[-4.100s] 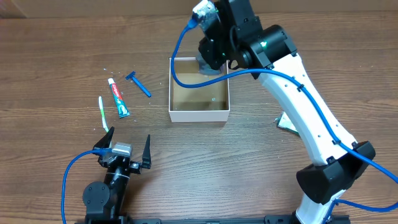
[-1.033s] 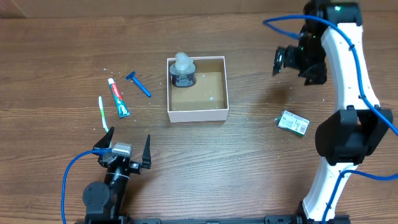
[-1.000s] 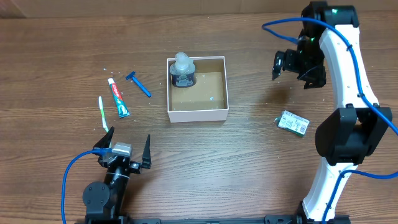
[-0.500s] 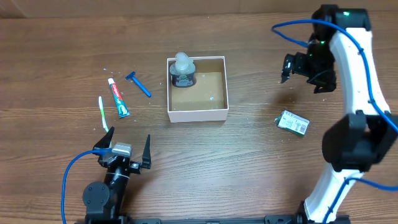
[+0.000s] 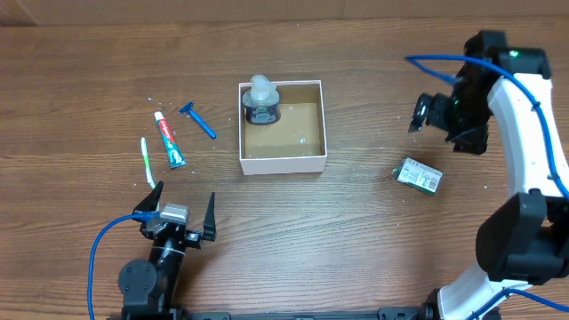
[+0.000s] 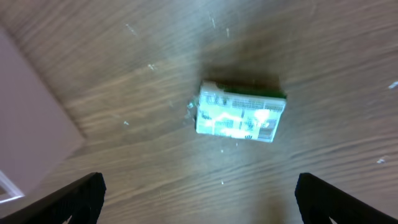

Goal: Pack container
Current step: 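Lower the right gripper and grasp the green Dettol soap bar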

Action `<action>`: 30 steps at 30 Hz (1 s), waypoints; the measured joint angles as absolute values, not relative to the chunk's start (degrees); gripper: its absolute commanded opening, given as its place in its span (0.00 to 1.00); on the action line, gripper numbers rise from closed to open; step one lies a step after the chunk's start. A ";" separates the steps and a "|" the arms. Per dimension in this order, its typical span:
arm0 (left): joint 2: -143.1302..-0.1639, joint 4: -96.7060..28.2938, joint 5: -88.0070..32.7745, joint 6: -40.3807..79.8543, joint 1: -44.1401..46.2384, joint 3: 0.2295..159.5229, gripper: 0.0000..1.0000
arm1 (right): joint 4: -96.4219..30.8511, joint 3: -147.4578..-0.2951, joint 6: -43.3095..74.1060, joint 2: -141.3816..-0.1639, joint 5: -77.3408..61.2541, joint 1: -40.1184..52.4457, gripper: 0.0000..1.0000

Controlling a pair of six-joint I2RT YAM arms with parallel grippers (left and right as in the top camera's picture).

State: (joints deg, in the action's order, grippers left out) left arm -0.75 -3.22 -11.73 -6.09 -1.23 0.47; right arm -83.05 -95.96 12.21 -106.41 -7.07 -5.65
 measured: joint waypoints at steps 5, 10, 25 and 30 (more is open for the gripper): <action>-0.75 -3.22 -11.73 -6.09 -1.23 0.47 1.00 | -74.26 -85.80 15.20 -106.56 -7.29 -5.65 1.00; -0.75 -3.22 -11.73 -6.09 -1.23 0.47 1.00 | -66.72 -77.73 22.72 -106.56 -7.27 -5.65 1.00; -0.75 -3.22 -11.73 -6.09 -1.23 0.47 1.00 | -63.24 -75.29 49.52 -106.56 -7.53 -5.65 0.97; -0.75 -3.22 -11.73 -6.09 -1.23 0.47 1.00 | -59.75 -71.11 61.28 -106.56 -6.98 -5.65 0.98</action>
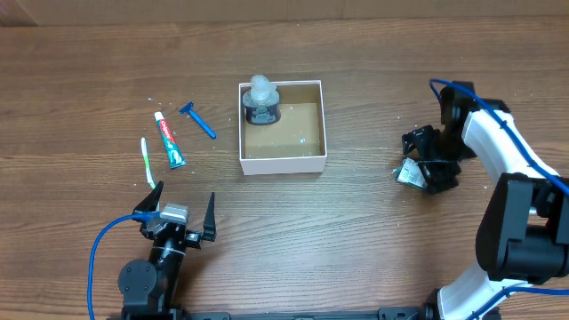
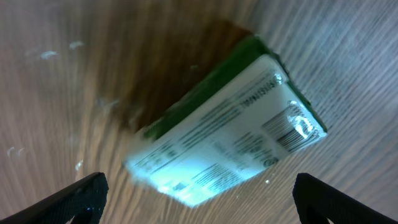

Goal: Pack container
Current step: 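Lower the right gripper and grasp the green Dettol soap bar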

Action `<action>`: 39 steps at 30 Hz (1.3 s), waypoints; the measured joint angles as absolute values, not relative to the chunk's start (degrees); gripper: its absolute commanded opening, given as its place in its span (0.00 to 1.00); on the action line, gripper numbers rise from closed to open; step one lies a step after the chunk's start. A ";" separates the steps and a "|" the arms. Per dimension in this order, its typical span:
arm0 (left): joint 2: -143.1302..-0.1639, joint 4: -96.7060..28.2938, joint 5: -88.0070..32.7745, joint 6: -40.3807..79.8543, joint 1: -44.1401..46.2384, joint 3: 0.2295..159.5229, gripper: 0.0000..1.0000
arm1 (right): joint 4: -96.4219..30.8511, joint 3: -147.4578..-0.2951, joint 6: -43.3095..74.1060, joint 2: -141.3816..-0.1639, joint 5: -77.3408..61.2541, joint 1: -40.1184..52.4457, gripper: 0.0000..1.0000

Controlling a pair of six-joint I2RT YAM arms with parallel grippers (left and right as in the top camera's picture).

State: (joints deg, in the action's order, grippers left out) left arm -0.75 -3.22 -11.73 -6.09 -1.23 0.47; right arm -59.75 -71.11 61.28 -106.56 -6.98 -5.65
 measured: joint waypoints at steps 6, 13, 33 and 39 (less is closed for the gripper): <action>-0.75 -3.22 -11.73 -6.09 -1.23 0.47 1.00 | -51.79 -64.77 69.52 -106.56 -6.79 -5.65 0.93; -0.75 -3.22 -11.73 -6.09 -1.23 0.47 1.00 | -50.19 -64.10 71.66 -106.45 -1.87 -5.63 0.83; -0.75 -3.25 -11.73 -6.09 -1.23 0.47 1.00 | -48.66 -63.96 46.39 -106.13 -3.01 -6.00 0.73; -0.75 -3.22 -11.73 -6.09 -1.23 0.47 1.00 | -51.00 -63.94 45.17 -106.13 -5.82 -6.00 0.74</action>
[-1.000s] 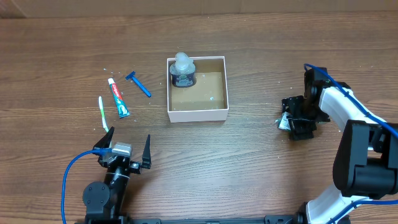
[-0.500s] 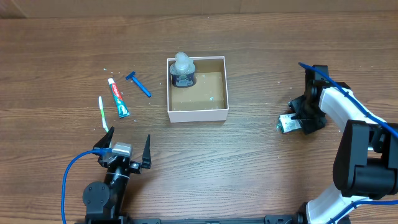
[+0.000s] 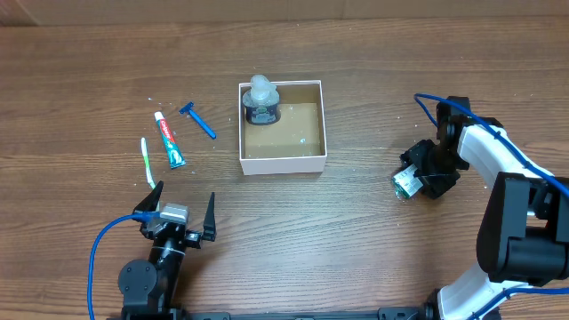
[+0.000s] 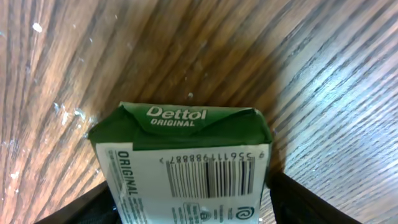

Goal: Pack container
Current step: 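Lower the right gripper and grasp the green Dettol soap bar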

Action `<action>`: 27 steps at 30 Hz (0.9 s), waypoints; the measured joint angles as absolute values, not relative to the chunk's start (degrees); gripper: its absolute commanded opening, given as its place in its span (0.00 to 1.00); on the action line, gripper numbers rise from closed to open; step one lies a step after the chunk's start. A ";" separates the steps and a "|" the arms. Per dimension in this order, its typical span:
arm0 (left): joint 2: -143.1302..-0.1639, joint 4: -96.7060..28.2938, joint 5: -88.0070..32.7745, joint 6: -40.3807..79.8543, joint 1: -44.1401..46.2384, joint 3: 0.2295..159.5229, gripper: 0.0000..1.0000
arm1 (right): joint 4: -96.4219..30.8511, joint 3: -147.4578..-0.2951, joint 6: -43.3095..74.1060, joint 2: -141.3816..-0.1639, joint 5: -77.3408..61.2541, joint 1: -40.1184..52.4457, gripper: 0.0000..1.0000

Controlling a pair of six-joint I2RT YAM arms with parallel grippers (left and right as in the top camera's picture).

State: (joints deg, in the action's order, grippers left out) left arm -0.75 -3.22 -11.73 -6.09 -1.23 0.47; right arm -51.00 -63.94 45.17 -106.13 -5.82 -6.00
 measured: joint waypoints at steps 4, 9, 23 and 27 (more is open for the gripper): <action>-0.75 -3.22 -11.73 -6.09 -1.23 0.47 1.00 | -47.94 -63.94 42.96 -106.06 -5.58 -5.89 0.69; -0.75 -3.22 -11.73 -6.09 -1.23 0.47 1.00 | -44.31 -63.94 38.72 -106.02 -3.57 -5.85 0.57; -0.75 -3.22 -11.73 -6.09 -1.23 0.47 1.00 | -43.68 -63.94 18.61 -106.02 -2.44 -5.52 0.84; -0.75 -3.22 -11.73 -6.09 -1.23 0.47 1.00 | -44.82 -63.94 14.31 -106.02 -2.24 -5.52 0.77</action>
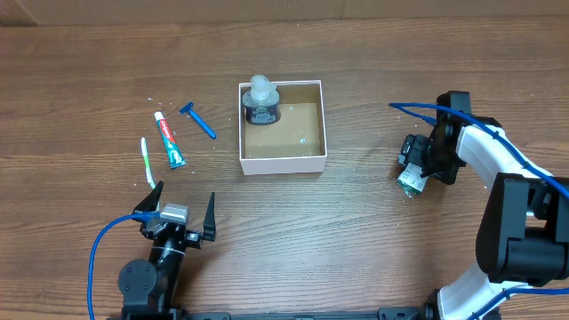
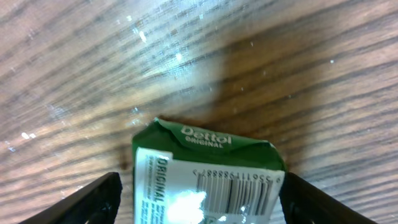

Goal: Pack container
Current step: 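Lower the right gripper and grasp the green Dettol soap bar, then carry the soap bar with the right gripper into the box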

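Observation:
A green and white Dettol soap bar (image 2: 208,174) sits between the fingers of my right gripper (image 2: 199,196), which is shut on it. Overhead, the soap bar (image 1: 410,181) is at the right of the table, tilted under the right gripper (image 1: 419,169). The white open box (image 1: 324,116) stands at the table's middle, with a dark clear-capped bottle (image 1: 261,100) in its back left corner. My left gripper (image 1: 178,220) rests open near the front edge, holding nothing.
Left of the box lie a blue razor (image 1: 198,120), a toothpaste tube (image 1: 170,140) and a green and white toothbrush (image 1: 148,162). A blue cable (image 1: 418,108) loops off the right arm.
The right gripper, still shut on the soap bar, has shifted slightly toward the back of the table. In the wrist view the wood behind the soap has changed. The left arm is unmoved.
My right gripper was open, high above the soap bar lying flat on the table. Then it was down at the bar with its fingers on either side. Later the bar stood on edge between the fingers, and now it is held a little farther back.

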Action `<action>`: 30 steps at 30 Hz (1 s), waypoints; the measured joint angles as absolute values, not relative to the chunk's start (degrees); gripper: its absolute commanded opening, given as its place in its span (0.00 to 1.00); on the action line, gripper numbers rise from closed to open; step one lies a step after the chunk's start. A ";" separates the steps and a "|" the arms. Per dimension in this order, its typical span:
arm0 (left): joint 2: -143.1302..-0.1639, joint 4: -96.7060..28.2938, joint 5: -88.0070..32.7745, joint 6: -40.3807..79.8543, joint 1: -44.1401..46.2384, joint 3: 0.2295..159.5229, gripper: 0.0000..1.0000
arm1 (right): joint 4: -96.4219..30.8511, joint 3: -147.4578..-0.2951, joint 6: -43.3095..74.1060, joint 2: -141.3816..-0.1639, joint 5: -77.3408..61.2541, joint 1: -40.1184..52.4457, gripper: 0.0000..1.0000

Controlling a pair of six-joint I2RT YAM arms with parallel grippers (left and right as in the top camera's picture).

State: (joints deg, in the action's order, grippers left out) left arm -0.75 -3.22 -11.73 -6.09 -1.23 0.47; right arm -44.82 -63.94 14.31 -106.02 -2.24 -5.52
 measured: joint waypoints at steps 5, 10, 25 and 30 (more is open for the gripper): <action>-0.75 -3.22 -11.73 -6.09 -1.23 0.47 1.00 | -47.29 -63.94 14.15 -106.02 -2.70 -5.54 0.58; -0.75 -3.22 -11.73 -6.09 -1.23 0.47 1.00 | -47.13 -63.94 16.40 -106.02 -4.03 -5.54 0.50; -0.75 -3.22 -11.73 -6.09 -1.23 0.47 1.00 | -54.57 -81.38 10.44 -103.02 -16.27 -5.13 0.50; -0.75 -3.22 -11.73 -6.09 -1.23 0.47 1.00 | -50.17 -85.73 6.28 -94.65 -21.04 2.90 0.50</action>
